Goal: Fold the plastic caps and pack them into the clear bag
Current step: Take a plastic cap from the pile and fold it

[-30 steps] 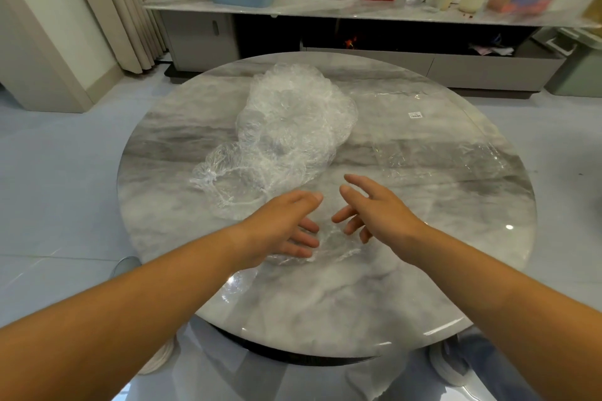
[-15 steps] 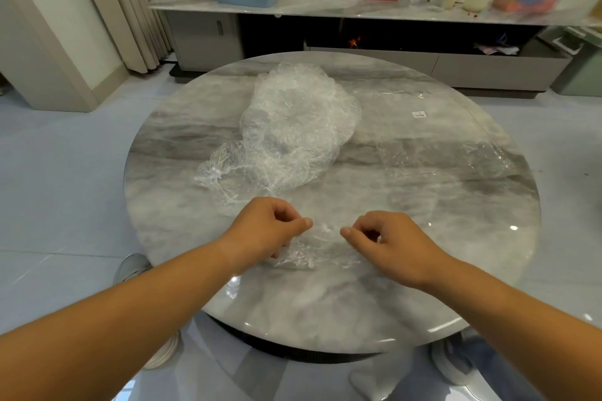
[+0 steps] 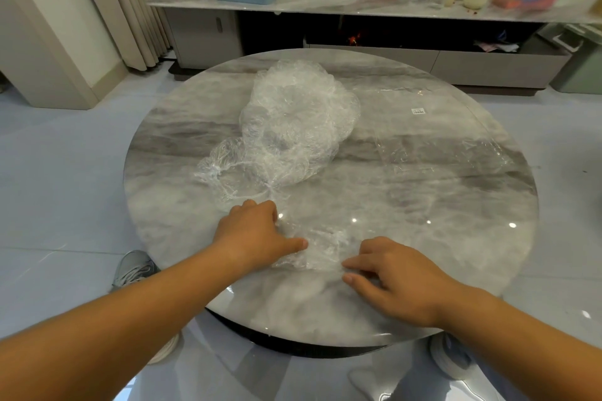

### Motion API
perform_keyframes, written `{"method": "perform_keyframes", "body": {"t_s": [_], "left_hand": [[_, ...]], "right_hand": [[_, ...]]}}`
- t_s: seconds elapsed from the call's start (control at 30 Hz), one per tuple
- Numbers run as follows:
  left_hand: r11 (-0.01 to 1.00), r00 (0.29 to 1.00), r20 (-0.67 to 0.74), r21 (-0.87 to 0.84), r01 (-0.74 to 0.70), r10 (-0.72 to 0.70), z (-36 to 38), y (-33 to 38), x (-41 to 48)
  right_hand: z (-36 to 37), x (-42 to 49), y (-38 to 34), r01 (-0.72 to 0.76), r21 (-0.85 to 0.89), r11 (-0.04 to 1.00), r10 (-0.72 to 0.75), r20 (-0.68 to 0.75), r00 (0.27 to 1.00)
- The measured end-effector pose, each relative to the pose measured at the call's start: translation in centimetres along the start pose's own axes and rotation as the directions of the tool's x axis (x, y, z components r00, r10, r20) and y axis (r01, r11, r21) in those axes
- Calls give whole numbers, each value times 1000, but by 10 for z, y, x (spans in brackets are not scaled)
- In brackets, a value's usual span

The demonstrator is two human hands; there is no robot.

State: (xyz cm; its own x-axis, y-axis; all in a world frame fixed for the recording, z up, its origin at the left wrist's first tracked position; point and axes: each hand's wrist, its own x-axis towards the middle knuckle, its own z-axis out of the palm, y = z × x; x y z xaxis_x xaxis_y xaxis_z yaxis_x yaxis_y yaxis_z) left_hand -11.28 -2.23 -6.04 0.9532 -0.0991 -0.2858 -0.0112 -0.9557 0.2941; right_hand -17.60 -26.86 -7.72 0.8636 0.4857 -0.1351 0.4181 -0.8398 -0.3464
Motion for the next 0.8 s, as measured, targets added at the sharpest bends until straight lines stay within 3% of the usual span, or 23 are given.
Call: {"method": "perform_keyframes", "body": {"t_s": [0.17, 0.23, 0.3, 0.37, 0.43, 0.5, 0.63, 0.8], "left_hand": [[998, 998, 66, -52, -18, 21, 1, -5, -4], [995, 996, 77, -96, -27, 34, 1, -6, -3], [990, 995, 88, -139, -34, 46, 1, -7, -2], [987, 994, 87, -154, -49, 63, 2, -9, -2], [985, 994, 74, -157, -66, 78, 4, -9, -3], [981, 994, 61, -176, -75, 87, 4, -10, -3], [942, 994, 66, -331, -55, 81, 1, -14, 0], [764, 984, 177, -639, 89, 33, -5, -18, 3]], "right_hand": [[-9, -2, -2, 0, 45, 999, -2, 35, 999], [-18, -2, -8, -11, 73, 997, 12, -14, 1000], [-25, 1, -13, 6, 65, 998, 7, -194, 981], [-28, 9, -18, 50, 43, 998, -28, -411, 911], [-27, 21, -22, 114, 7, 993, -95, -497, 863], [-19, 32, -21, 169, -21, 985, -161, -448, 880], [3, 32, -18, 212, -64, 975, -220, -213, 952], [15, 22, -17, 217, -55, 975, -221, -99, 970]]}}
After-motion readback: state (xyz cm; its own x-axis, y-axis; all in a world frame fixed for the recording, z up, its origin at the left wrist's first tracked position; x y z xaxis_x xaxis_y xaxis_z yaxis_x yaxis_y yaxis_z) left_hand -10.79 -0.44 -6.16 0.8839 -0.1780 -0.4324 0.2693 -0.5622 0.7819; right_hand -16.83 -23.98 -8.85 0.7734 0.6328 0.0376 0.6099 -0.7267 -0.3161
